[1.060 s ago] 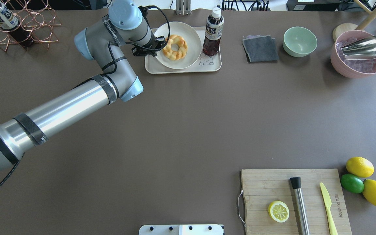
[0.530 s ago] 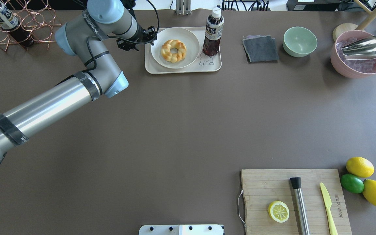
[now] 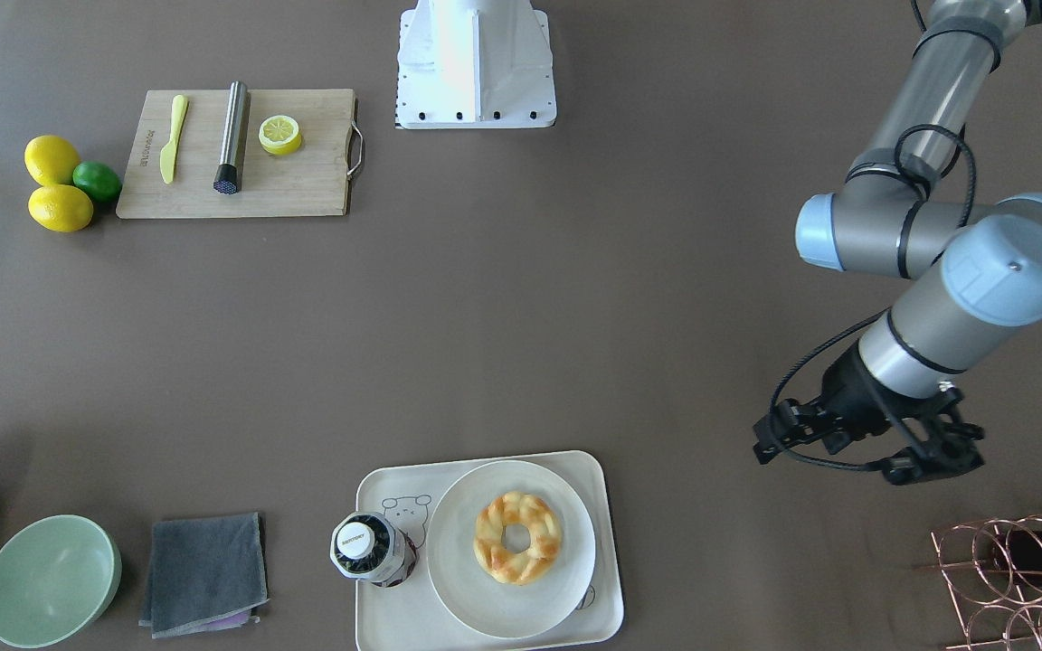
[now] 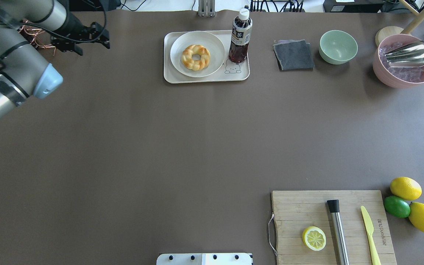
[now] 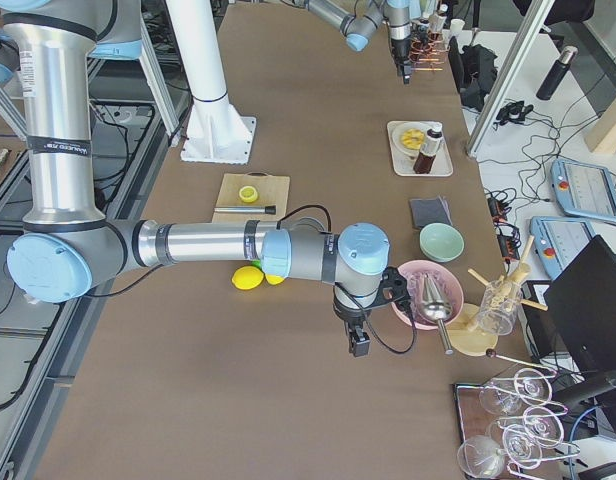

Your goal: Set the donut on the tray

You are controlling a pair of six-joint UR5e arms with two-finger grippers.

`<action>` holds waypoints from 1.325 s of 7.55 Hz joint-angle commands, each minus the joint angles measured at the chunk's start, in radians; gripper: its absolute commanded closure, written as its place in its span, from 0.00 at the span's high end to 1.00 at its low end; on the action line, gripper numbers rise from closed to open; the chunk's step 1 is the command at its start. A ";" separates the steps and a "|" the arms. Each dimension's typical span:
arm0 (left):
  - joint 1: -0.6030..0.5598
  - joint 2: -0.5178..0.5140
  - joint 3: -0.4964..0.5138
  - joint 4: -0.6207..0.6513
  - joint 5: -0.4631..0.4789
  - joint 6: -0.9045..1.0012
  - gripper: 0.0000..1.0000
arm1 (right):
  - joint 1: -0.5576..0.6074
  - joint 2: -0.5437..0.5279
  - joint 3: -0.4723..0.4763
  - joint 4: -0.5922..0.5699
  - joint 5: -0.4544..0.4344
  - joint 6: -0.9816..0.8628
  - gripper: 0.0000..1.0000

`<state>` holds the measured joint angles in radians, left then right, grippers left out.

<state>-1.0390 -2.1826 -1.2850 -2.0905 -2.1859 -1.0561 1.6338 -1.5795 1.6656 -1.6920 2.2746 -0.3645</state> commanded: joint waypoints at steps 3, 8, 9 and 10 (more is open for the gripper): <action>-0.336 0.328 -0.235 0.360 -0.103 0.739 0.98 | 0.003 -0.005 -0.001 0.006 -0.044 0.015 1.00; -0.617 0.605 -0.255 0.380 -0.182 1.082 0.98 | 0.003 -0.005 -0.007 0.005 -0.034 0.021 1.00; -0.625 0.648 -0.289 0.388 -0.198 1.119 0.98 | 0.003 -0.005 -0.007 0.005 -0.034 0.021 1.00; -0.631 0.681 -0.289 0.377 -0.253 1.162 0.98 | 0.003 -0.005 -0.009 0.005 -0.035 0.021 1.00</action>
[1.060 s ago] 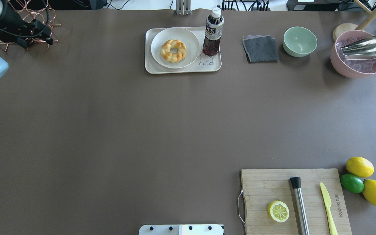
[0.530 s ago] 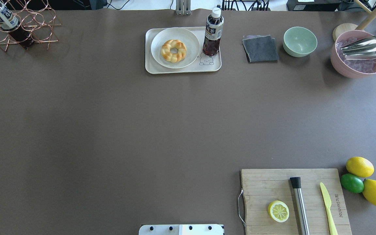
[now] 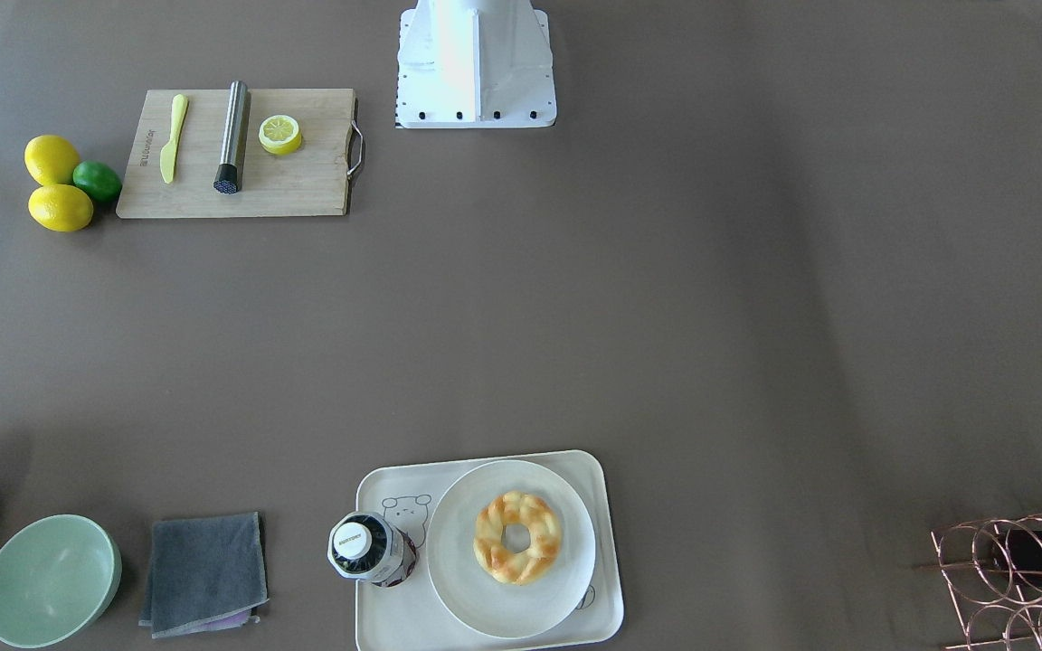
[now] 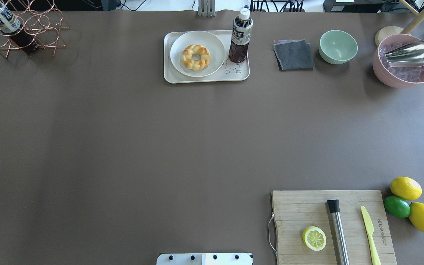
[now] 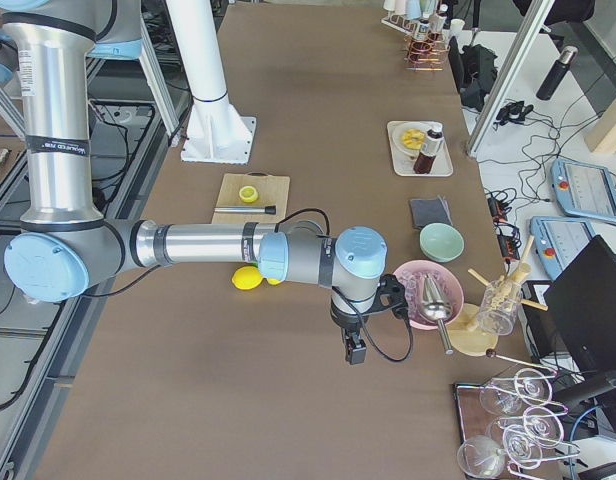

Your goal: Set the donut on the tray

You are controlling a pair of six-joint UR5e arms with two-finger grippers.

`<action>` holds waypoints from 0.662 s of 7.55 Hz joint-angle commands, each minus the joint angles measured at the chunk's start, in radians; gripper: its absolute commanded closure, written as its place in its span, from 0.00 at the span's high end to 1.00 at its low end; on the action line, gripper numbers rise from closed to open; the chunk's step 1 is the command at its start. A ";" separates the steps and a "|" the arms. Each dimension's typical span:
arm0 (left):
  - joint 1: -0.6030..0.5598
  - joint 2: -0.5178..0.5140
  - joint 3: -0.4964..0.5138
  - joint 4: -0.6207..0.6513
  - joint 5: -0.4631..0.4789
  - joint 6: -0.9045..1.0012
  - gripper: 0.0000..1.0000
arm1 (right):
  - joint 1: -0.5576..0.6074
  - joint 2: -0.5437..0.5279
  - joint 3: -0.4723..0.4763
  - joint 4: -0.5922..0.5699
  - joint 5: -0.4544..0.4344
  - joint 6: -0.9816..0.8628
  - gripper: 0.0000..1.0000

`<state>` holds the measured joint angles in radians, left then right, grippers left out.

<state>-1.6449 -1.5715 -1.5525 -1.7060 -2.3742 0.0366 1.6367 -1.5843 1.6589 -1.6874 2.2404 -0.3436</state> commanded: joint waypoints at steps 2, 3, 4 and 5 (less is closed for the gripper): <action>-0.070 0.070 -0.026 -0.006 -0.072 0.169 0.98 | 0.000 -0.002 -0.007 0.002 0.001 -0.002 1.00; -0.093 0.061 -0.041 -0.006 -0.068 0.167 0.98 | 0.000 0.000 -0.008 0.002 0.001 -0.002 1.00; -0.102 0.035 -0.050 -0.004 -0.062 0.169 0.98 | 0.000 0.000 -0.008 0.002 -0.001 -0.002 1.00; -0.118 0.033 -0.064 -0.007 -0.063 0.175 0.98 | 0.000 0.000 -0.007 0.003 -0.002 -0.002 1.00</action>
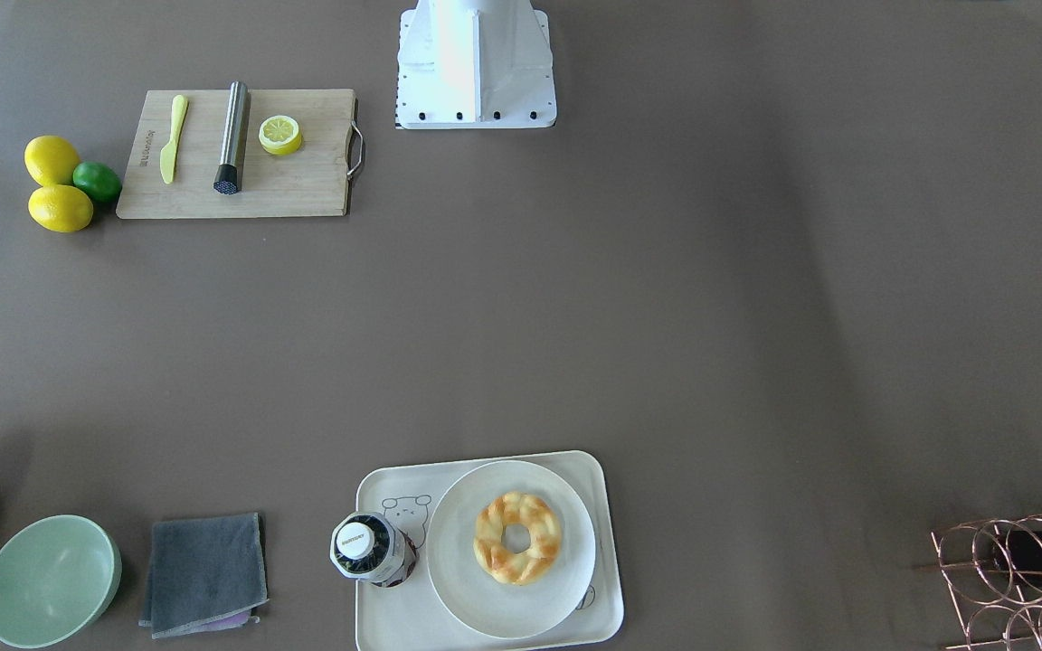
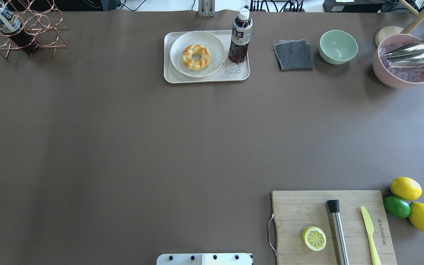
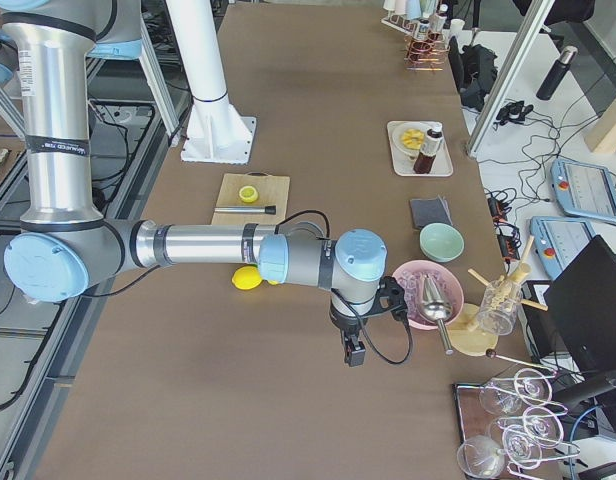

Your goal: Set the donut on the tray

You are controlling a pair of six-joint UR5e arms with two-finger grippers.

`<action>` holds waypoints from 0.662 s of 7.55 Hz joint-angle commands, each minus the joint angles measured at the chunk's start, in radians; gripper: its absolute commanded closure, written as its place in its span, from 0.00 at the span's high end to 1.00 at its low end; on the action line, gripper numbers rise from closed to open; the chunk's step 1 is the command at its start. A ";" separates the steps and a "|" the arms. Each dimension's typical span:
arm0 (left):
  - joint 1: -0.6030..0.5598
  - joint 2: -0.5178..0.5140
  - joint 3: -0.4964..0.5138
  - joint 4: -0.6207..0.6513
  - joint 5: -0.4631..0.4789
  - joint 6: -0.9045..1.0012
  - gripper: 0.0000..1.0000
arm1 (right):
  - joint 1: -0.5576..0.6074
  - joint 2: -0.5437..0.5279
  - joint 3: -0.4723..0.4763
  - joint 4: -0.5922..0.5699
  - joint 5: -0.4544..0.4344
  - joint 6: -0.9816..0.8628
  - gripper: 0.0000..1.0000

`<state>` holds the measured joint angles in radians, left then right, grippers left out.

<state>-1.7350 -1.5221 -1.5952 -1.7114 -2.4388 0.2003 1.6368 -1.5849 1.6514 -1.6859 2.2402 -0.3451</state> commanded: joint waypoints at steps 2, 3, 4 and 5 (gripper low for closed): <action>-0.051 -0.016 -0.002 -0.043 0.004 0.010 0.98 | 0.000 0.000 -0.001 0.002 -0.004 0.000 1.00; -0.049 -0.024 0.059 -0.045 0.001 0.007 0.98 | 0.000 0.000 0.001 0.002 -0.005 0.000 1.00; -0.047 -0.012 0.061 -0.046 0.010 0.007 0.98 | 0.000 0.000 -0.001 0.002 -0.007 -0.002 1.00; -0.044 0.012 0.063 -0.065 0.030 0.005 0.98 | 0.000 0.000 -0.001 0.002 -0.005 0.000 1.00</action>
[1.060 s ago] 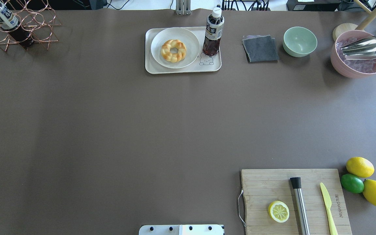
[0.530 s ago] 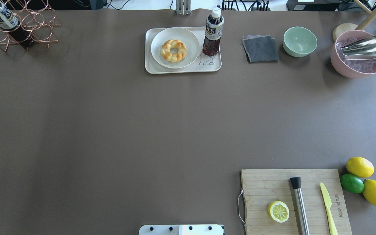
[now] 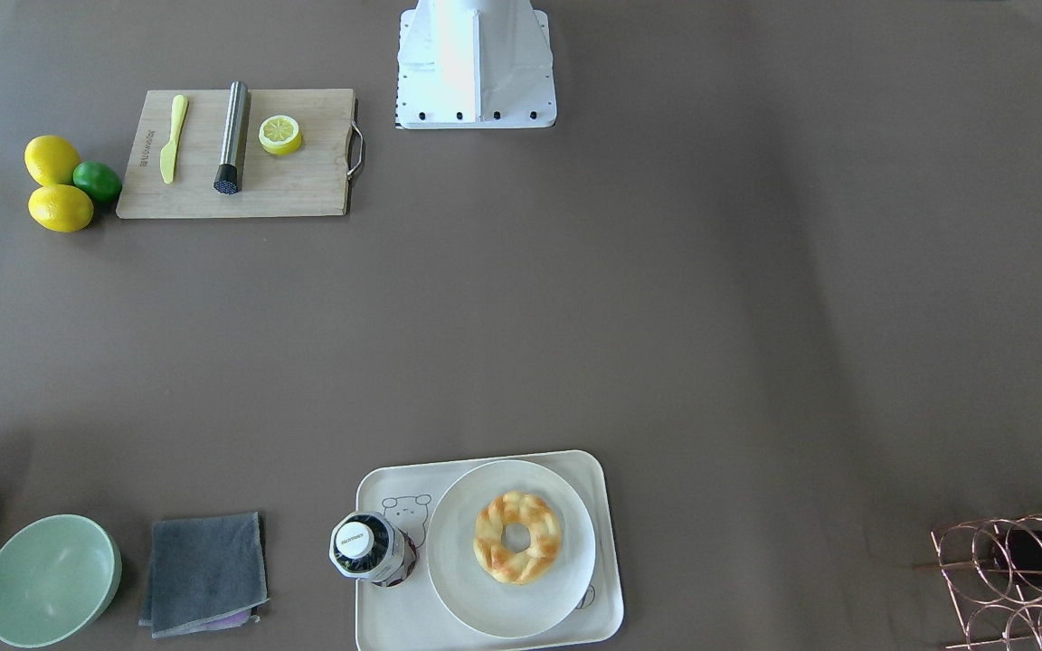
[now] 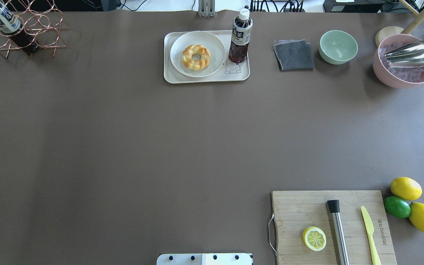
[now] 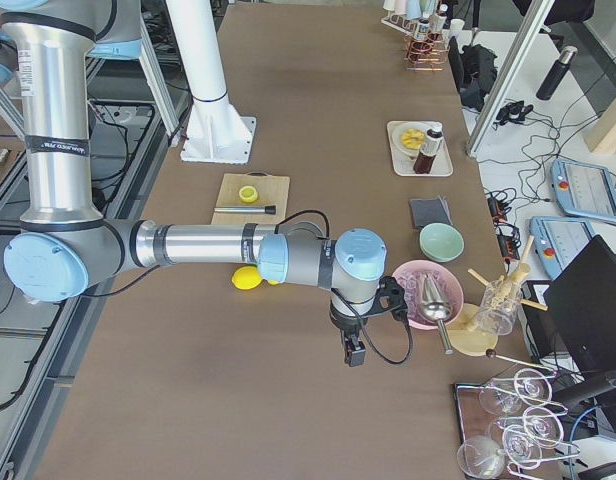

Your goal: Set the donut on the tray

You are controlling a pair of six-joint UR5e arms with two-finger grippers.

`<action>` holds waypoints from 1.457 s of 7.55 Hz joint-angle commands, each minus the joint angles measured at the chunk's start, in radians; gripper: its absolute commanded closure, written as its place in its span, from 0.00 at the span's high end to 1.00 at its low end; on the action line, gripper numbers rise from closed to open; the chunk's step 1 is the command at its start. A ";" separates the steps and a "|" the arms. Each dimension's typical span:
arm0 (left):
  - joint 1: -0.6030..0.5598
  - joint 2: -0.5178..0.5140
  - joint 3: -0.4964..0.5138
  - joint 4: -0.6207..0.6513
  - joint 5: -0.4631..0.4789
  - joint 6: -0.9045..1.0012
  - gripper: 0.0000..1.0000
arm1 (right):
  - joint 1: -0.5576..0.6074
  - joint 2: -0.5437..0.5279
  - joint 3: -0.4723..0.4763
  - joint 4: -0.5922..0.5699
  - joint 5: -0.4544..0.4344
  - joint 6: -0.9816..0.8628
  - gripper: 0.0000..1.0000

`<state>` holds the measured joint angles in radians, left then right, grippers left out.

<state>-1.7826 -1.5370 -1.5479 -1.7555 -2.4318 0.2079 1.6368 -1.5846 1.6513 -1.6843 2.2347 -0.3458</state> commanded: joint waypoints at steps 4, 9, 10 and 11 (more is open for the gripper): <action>0.133 -0.009 -0.004 0.118 0.121 -0.005 0.98 | 0.000 -0.002 0.001 -0.002 0.003 0.001 1.00; 0.112 -0.041 -0.049 0.280 0.109 -0.001 0.98 | 0.000 -0.014 0.004 0.000 0.006 -0.001 1.00; 0.112 -0.041 -0.047 0.278 0.109 0.005 0.98 | 0.000 -0.014 0.004 0.000 0.006 -0.001 1.00; 0.112 -0.041 -0.047 0.278 0.109 0.005 0.98 | -0.002 -0.014 0.002 0.000 0.006 -0.001 1.00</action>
<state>-1.6696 -1.5789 -1.5963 -1.4773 -2.3220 0.2099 1.6367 -1.5983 1.6552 -1.6843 2.2411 -0.3466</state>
